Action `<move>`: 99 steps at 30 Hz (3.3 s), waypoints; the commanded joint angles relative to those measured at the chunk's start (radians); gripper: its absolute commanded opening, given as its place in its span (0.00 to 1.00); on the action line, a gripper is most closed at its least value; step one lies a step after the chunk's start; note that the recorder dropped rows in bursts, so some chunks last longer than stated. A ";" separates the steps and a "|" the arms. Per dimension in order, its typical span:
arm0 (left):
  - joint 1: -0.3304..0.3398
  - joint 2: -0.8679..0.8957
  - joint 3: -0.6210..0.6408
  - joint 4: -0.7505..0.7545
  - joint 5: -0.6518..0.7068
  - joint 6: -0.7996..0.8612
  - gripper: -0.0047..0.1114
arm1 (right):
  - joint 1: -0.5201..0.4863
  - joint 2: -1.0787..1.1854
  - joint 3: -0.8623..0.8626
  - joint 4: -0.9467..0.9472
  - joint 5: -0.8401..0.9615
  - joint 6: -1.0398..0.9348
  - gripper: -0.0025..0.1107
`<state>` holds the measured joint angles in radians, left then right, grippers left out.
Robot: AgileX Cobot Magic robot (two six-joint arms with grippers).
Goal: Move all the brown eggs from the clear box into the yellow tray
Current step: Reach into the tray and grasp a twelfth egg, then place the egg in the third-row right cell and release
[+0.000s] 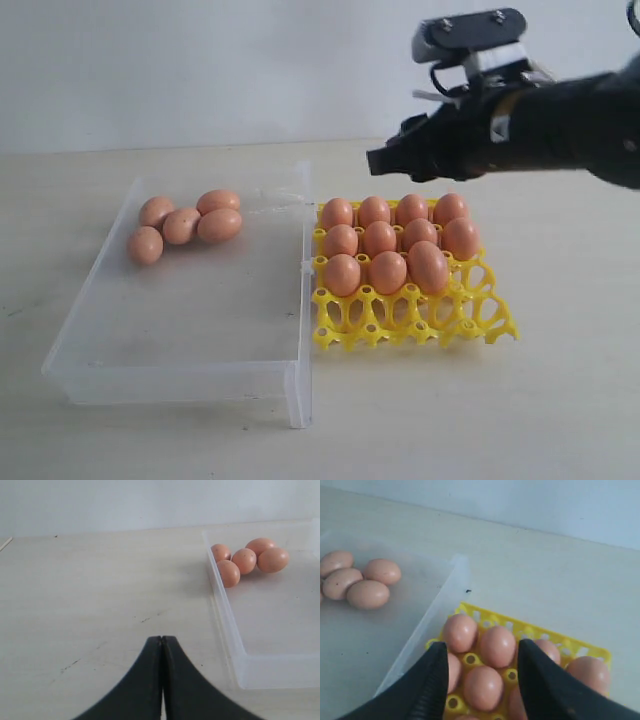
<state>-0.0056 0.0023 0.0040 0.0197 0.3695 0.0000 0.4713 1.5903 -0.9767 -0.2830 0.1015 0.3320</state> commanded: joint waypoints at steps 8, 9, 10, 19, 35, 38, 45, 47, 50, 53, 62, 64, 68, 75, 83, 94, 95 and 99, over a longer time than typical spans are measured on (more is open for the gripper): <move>-0.005 -0.002 -0.004 -0.004 -0.009 0.005 0.04 | 0.181 0.436 -0.619 0.564 0.526 -0.271 0.53; -0.005 -0.002 -0.004 -0.004 -0.009 0.005 0.04 | 0.181 0.481 -0.670 0.581 0.538 -0.205 0.53; -0.005 -0.002 -0.004 -0.004 -0.009 0.005 0.04 | 0.185 0.516 -0.719 0.583 0.540 -0.134 0.53; -0.005 -0.002 -0.004 -0.004 -0.009 0.005 0.04 | 0.185 0.742 -0.941 0.435 0.485 0.592 0.53; -0.005 -0.002 -0.004 -0.004 -0.009 0.005 0.04 | 0.200 0.912 -1.132 0.389 0.476 0.743 0.53; -0.005 -0.002 -0.004 -0.004 -0.009 0.005 0.04 | 0.205 0.927 -1.139 0.389 0.480 0.742 0.52; -0.005 -0.002 -0.004 -0.004 -0.009 0.005 0.04 | 0.209 0.954 -1.139 0.372 0.468 0.734 0.44; -0.005 -0.002 -0.004 -0.004 -0.009 0.005 0.04 | 0.209 0.956 -1.139 0.353 0.452 0.716 0.37; -0.005 -0.002 -0.004 -0.004 -0.009 0.005 0.04 | 0.209 0.954 -1.139 0.335 0.447 0.661 0.17; -0.005 -0.002 -0.004 -0.004 -0.009 0.005 0.04 | 0.212 0.942 -1.139 0.335 0.455 0.568 0.02; -0.005 -0.002 -0.004 -0.004 -0.009 0.005 0.04 | 0.224 0.707 -0.828 0.251 0.044 0.269 0.02; -0.005 -0.002 -0.004 -0.004 -0.009 0.005 0.04 | 0.217 0.614 -0.665 0.227 -0.144 0.212 0.02; -0.005 -0.002 -0.004 -0.004 -0.009 0.005 0.04 | 0.174 0.424 -0.364 0.195 -0.390 0.000 0.02; -0.005 -0.002 -0.004 -0.004 -0.009 0.005 0.04 | 0.061 0.178 0.009 0.195 -0.531 -0.259 0.02; -0.005 -0.002 -0.004 -0.004 -0.009 0.005 0.04 | -0.089 0.010 0.302 0.165 -0.586 -0.322 0.02; -0.005 -0.002 -0.004 -0.004 -0.009 0.005 0.04 | -0.221 -0.005 0.471 0.146 -0.605 -0.437 0.02; -0.005 -0.002 -0.004 -0.004 -0.009 0.005 0.04 | -0.231 0.000 0.471 0.146 -0.605 -0.437 0.02; -0.005 -0.002 -0.004 -0.004 -0.009 0.005 0.04 | -0.241 0.068 0.471 0.148 -0.624 -0.437 0.02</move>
<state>-0.0056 0.0023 0.0040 0.0197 0.3695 0.0000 0.2358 1.6271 -0.5097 -0.1268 -0.4970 -0.0964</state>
